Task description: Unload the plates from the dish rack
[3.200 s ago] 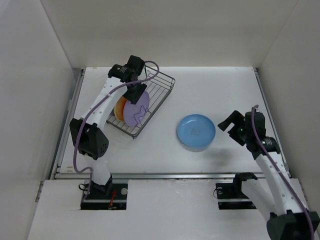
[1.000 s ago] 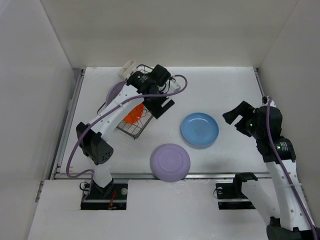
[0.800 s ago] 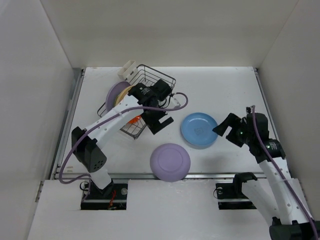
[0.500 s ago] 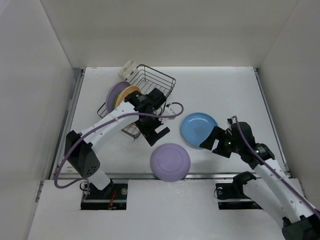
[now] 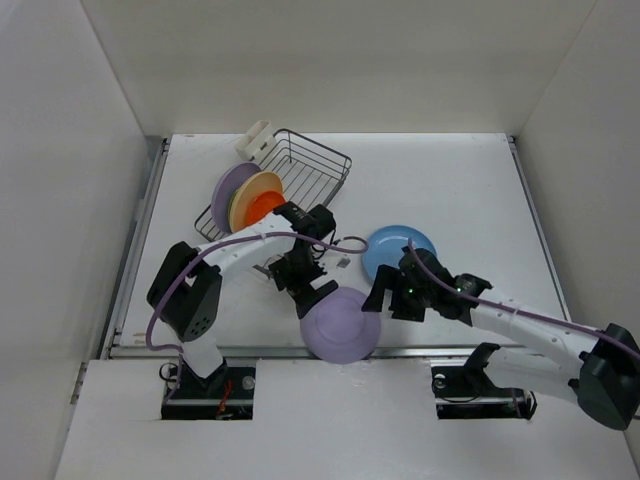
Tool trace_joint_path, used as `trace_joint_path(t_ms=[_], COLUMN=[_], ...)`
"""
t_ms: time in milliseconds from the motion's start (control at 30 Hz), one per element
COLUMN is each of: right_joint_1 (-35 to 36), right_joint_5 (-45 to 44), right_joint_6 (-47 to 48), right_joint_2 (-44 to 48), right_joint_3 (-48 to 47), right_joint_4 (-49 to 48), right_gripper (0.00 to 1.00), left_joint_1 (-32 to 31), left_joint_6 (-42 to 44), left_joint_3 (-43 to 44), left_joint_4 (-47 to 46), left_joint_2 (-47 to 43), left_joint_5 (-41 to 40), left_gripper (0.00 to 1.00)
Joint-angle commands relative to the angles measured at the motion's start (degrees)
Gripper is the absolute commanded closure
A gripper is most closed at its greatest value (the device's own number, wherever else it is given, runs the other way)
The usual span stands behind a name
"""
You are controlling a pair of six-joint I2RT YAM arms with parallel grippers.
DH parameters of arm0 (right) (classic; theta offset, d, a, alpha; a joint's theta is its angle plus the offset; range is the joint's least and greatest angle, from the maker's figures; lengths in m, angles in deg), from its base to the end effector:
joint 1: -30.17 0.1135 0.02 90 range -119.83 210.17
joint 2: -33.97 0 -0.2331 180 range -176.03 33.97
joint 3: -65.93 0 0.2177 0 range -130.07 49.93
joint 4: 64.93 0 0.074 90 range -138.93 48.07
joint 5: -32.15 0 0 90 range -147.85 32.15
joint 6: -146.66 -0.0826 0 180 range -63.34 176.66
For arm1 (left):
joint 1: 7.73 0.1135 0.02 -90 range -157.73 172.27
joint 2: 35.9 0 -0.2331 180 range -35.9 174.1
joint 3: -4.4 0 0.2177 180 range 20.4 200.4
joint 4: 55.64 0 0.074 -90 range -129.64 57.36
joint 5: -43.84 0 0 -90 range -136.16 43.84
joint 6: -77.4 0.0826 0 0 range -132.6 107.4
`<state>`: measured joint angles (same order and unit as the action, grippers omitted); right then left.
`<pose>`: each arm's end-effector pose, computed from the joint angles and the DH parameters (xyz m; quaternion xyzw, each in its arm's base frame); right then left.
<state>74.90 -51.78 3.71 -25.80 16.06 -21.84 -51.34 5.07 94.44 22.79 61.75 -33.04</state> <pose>0.1438 0.1548 0.1528 0.0511 0.9457 0.2717 0.1708 0.1880 -0.2050 0.1616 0.5094 0.8522 -0.1190 0.0078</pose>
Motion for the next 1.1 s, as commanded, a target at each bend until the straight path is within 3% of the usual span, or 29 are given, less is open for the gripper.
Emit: trace_joint_path(t_ms=[0,400,667,933,1067], right_joint_1=[0.97,3.43,6.95,6.95,6.95], right_joint_5=[-2.99,-2.98,-4.04,-5.54,-4.4], right_joint_6=[-2.86,-5.24,-6.38,-8.31,-8.31], right_joint_2=[-3.06,-10.45,-14.06,3.39,10.8], right_joint_3=[0.64,5.91,7.14,12.5,13.83], right_joint_4=[-7.47,-16.98,-20.24,-24.79,-26.65], right_gripper=[0.04,0.04,0.05,0.18,0.2], left_joint_1=[0.02,0.55,0.55,2.48,3.01], left_joint_6=[0.17,2.37,5.09,6.93,7.47], left_joint_3=[-0.48,-1.62,0.22,1.37,2.51], left_joint_4=[-0.3,0.23,0.76,1.29,1.98], left_joint_2=[0.61,6.76,14.14,18.9,19.95], left_joint_5=[3.04,2.43,13.76,15.43,16.58], left_gripper=[0.01,0.01,0.01,0.01,0.02])
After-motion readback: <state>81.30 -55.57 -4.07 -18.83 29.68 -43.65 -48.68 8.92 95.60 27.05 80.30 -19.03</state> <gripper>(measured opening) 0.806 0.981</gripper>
